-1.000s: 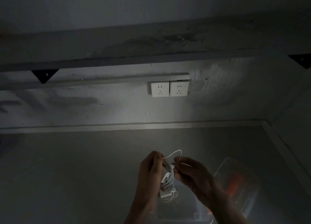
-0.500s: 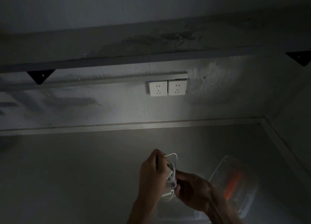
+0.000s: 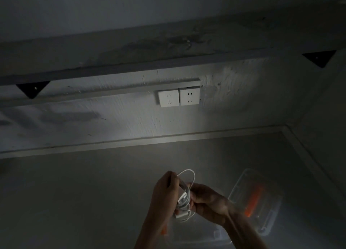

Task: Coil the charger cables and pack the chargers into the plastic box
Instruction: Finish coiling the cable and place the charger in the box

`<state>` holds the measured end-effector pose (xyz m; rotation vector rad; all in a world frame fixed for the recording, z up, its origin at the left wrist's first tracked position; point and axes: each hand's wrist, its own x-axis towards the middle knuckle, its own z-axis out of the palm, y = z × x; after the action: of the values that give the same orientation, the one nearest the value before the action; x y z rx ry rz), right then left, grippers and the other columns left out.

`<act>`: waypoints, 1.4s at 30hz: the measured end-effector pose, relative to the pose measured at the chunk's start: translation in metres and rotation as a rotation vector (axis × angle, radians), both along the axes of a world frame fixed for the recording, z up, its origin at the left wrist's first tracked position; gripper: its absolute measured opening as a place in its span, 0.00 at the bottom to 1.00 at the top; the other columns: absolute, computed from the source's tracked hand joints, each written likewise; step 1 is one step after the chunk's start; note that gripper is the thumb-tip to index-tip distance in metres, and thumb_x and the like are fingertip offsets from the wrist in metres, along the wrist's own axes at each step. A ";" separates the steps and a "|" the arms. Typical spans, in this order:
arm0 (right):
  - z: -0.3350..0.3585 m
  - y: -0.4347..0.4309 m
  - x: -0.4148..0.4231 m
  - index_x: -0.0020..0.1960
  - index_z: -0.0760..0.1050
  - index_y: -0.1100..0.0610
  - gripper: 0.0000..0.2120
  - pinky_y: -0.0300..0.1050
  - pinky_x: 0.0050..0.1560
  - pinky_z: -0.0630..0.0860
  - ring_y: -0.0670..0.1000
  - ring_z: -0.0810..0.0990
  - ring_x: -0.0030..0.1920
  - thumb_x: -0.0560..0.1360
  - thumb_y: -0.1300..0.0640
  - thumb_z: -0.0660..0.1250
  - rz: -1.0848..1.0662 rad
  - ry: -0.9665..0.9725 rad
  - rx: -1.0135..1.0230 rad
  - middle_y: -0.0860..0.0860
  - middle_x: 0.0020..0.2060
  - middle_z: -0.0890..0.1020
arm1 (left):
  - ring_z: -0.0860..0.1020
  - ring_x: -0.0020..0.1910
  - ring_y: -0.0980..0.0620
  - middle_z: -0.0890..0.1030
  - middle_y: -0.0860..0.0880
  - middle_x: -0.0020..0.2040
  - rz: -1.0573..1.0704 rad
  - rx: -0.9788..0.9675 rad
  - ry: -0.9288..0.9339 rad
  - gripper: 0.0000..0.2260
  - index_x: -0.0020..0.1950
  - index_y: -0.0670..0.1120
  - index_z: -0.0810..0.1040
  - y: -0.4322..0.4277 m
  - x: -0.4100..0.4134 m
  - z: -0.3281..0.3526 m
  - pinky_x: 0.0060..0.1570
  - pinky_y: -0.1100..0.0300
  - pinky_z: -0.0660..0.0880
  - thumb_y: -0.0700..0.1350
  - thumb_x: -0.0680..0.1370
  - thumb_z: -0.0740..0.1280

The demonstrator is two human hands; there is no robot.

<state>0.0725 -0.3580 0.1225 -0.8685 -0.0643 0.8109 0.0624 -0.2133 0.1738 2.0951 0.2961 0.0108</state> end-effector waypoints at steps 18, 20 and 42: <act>0.048 0.033 -0.010 0.67 0.70 0.62 0.18 0.31 0.41 0.77 0.43 0.81 0.42 0.78 0.62 0.64 -0.229 -0.153 -0.444 0.57 0.49 0.84 | 0.77 0.34 0.43 0.76 0.48 0.31 0.132 0.131 -0.357 0.16 0.36 0.51 0.66 -0.002 -0.013 -0.018 0.37 0.52 0.69 0.59 0.74 0.47; 0.049 0.026 -0.009 0.67 0.72 0.59 0.19 0.32 0.43 0.76 0.42 0.81 0.45 0.77 0.60 0.66 -0.175 -0.163 -0.443 0.56 0.55 0.83 | 0.78 0.35 0.42 0.78 0.46 0.33 0.169 0.128 -0.383 0.19 0.38 0.49 0.68 -0.002 -0.011 -0.018 0.37 0.51 0.70 0.59 0.75 0.46; 0.035 0.008 -0.039 0.50 0.80 0.47 0.15 0.40 0.44 0.81 0.46 0.84 0.42 0.71 0.66 0.72 -0.442 -0.613 -0.885 0.47 0.38 0.84 | 0.81 0.30 0.48 0.81 0.41 0.37 0.428 -0.875 0.043 0.22 0.49 0.39 0.76 -0.003 0.013 -0.014 0.30 0.59 0.77 0.57 0.81 0.56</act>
<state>0.0331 -0.3495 0.1573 -1.8723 -0.0463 0.0937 0.0754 -0.2164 0.1599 1.1421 0.6393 0.0774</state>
